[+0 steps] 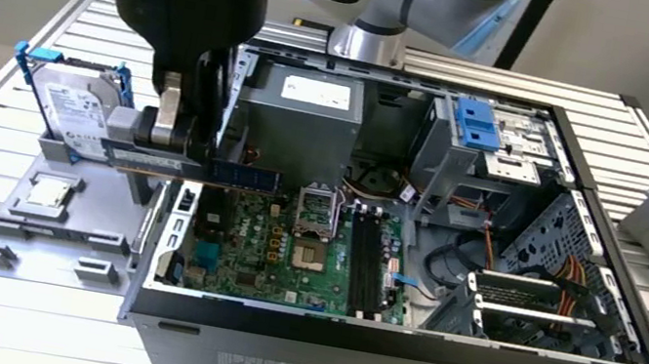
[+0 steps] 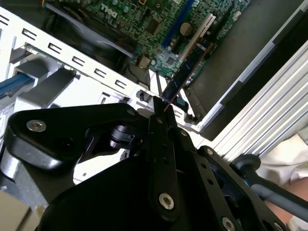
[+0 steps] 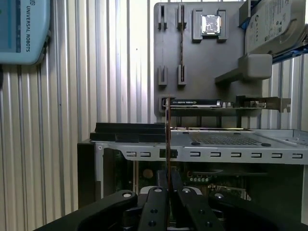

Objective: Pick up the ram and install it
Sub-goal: 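Pick up the ram and move it above insertion slot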

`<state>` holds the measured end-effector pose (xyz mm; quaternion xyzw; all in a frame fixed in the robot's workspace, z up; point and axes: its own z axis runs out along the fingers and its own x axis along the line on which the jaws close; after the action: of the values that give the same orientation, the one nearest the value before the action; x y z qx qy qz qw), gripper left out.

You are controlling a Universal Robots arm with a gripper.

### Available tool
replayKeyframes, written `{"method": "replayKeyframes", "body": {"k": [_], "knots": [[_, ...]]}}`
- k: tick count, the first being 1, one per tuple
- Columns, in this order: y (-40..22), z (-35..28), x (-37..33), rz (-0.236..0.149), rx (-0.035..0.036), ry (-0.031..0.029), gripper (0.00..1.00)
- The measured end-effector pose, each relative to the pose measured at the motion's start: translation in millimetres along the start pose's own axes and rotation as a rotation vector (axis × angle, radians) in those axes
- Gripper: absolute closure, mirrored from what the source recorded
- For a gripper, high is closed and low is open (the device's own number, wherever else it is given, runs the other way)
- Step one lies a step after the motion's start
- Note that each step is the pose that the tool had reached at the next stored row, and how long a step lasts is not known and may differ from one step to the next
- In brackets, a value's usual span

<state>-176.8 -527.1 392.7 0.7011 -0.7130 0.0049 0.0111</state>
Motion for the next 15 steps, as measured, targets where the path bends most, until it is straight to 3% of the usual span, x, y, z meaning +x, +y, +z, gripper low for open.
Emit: {"method": "replayKeyframes", "body": {"k": [15], "knots": [[-14.4,-0.1,-0.6,0.000,0.0000,0.0000,1.00]]}}
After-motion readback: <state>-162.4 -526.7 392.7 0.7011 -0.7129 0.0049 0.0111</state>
